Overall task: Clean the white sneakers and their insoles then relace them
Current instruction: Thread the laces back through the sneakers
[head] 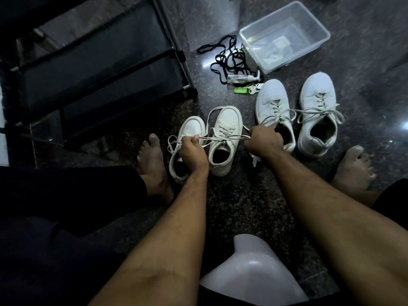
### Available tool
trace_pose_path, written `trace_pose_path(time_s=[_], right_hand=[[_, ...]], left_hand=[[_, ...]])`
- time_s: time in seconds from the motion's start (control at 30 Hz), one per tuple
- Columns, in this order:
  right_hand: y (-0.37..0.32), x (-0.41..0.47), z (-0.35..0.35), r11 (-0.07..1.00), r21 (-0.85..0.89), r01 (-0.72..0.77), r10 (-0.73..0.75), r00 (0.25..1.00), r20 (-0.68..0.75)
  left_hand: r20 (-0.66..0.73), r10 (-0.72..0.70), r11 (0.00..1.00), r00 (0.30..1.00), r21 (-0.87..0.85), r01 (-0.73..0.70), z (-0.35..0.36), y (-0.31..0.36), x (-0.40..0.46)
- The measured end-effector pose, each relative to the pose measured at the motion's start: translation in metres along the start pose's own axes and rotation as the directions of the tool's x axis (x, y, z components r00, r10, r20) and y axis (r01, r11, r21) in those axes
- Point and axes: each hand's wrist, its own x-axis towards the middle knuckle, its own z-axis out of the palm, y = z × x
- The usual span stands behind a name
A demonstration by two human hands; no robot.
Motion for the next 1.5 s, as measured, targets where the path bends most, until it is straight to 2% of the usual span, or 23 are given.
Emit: trace_pose_path(time_s=[0.1, 0.17, 0.23, 0.33, 0.4, 0.53, 0.63, 0.67, 0.7, 0.8, 0.87, 0.93, 1.03, 1.1, 1.13, 1.23, 1.37, 1.5], right_hand=[[-0.006, 0.003, 0.003, 0.976, 0.131, 0.171, -0.183, 0.980, 0.080], [-0.013, 0.003, 0.009, 0.962, 0.189, 0.198, -0.233, 0.955, 0.186], [-0.017, 0.001, 0.016, 0.954, 0.208, 0.216, -0.260, 0.942, 0.212], [-0.021, -0.002, 0.023, 0.950, 0.216, 0.224, -0.261, 0.952, 0.161], [-0.021, 0.000, 0.024, 0.953, 0.238, 0.190, -0.217, 0.972, 0.092], [-0.011, 0.008, 0.017, 0.952, 0.277, 0.130, -0.126, 0.992, -0.033], [-0.001, 0.011, 0.005, 0.986, 0.141, 0.094, -0.087, 0.995, -0.053], [-0.001, 0.011, 0.003, 0.992, 0.080, 0.093, -0.086, 0.992, -0.089], [-0.004, 0.010, 0.001, 0.995, 0.015, 0.102, -0.099, 0.984, -0.146], [-0.024, 0.004, 0.000, 0.984, -0.107, 0.144, -0.172, 0.928, -0.331], [-0.044, -0.001, 0.002, 0.974, -0.099, 0.206, -0.228, 0.895, -0.384], [-0.063, 0.000, 0.010, 0.956, 0.019, 0.293, -0.274, 0.913, -0.302], [-0.083, 0.005, 0.030, 0.912, 0.242, 0.332, -0.331, 0.943, -0.048], [-0.090, 0.007, 0.043, 0.908, 0.312, 0.279, -0.315, 0.947, 0.069], [-0.092, 0.008, 0.050, 0.910, 0.336, 0.243, -0.298, 0.947, 0.123], [-0.099, 0.007, 0.065, 0.906, 0.369, 0.208, -0.301, 0.928, 0.217], [-0.104, 0.005, 0.075, 0.878, 0.436, 0.196, -0.274, 0.954, 0.122], [-0.091, 0.008, 0.070, 0.913, 0.352, 0.206, -0.205, 0.978, -0.041]], left_hand=[[0.044, 0.028, 0.999, 0.999, -0.022, -0.027, 0.000, 0.000, 0.002], [0.128, -0.002, 1.000, 0.992, -0.006, 0.003, 0.000, 0.005, -0.002], [0.178, -0.046, 0.999, 0.983, 0.004, 0.046, -0.001, 0.010, -0.005], [0.214, -0.123, 0.992, 0.969, -0.012, 0.128, -0.005, 0.017, -0.003], [0.295, -0.158, 0.983, 0.942, -0.040, 0.178, -0.001, 0.019, -0.002], [0.529, -0.182, 0.931, 0.829, -0.179, 0.319, 0.024, 0.008, 0.007], [0.659, -0.156, 0.910, 0.736, -0.194, 0.366, 0.036, 0.006, 0.013], [0.661, -0.147, 0.902, 0.736, -0.215, 0.373, 0.030, 0.016, 0.010], [0.630, -0.125, 0.908, 0.767, -0.239, 0.345, 0.026, 0.023, 0.009], [0.426, 0.004, 0.965, 0.905, -0.239, 0.108, 0.018, 0.023, 0.016], [0.286, 0.101, 0.980, 0.953, -0.192, -0.047, 0.009, 0.021, 0.026], [0.218, 0.167, 0.982, 0.962, -0.120, -0.144, 0.000, 0.020, 0.035], [0.186, 0.225, 0.971, 0.957, 0.036, -0.235, -0.014, 0.018, 0.045], [0.164, 0.164, 0.944, 0.973, 0.258, -0.203, -0.020, 0.008, 0.051], [0.166, 0.089, 0.924, 0.982, 0.354, -0.144, -0.021, 0.001, 0.054], [0.273, -0.150, 0.896, 0.950, 0.444, 0.014, -0.023, -0.017, 0.059], [0.349, -0.160, 0.909, 0.923, 0.417, 0.000, -0.026, -0.018, 0.067], [0.460, -0.147, 0.952, 0.876, 0.305, -0.001, -0.026, -0.013, 0.070]])
